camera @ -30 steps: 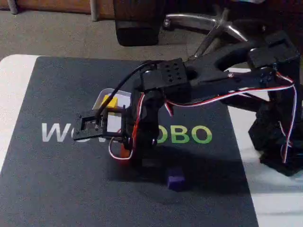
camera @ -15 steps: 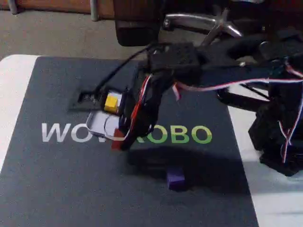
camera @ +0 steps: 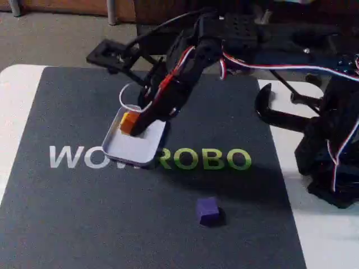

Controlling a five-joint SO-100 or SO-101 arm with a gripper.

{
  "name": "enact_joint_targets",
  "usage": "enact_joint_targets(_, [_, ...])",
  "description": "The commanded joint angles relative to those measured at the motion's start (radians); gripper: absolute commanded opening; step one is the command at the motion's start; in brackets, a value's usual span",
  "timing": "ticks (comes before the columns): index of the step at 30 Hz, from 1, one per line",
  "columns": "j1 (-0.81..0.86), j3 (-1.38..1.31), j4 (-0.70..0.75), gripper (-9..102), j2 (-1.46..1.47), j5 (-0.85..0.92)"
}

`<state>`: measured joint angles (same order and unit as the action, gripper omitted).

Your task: Move blocks one by one until all three blocks are in the tray.

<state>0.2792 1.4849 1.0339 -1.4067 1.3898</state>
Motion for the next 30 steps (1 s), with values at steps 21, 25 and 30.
enact_joint_targets(21, [0.077,-0.012,-0.023,17,0.052,0.158])
enact_joint_targets(25, [0.069,-0.008,-0.015,17,0.028,0.210])
enact_joint_targets(30, [0.049,0.003,0.147,18,-0.100,0.360])
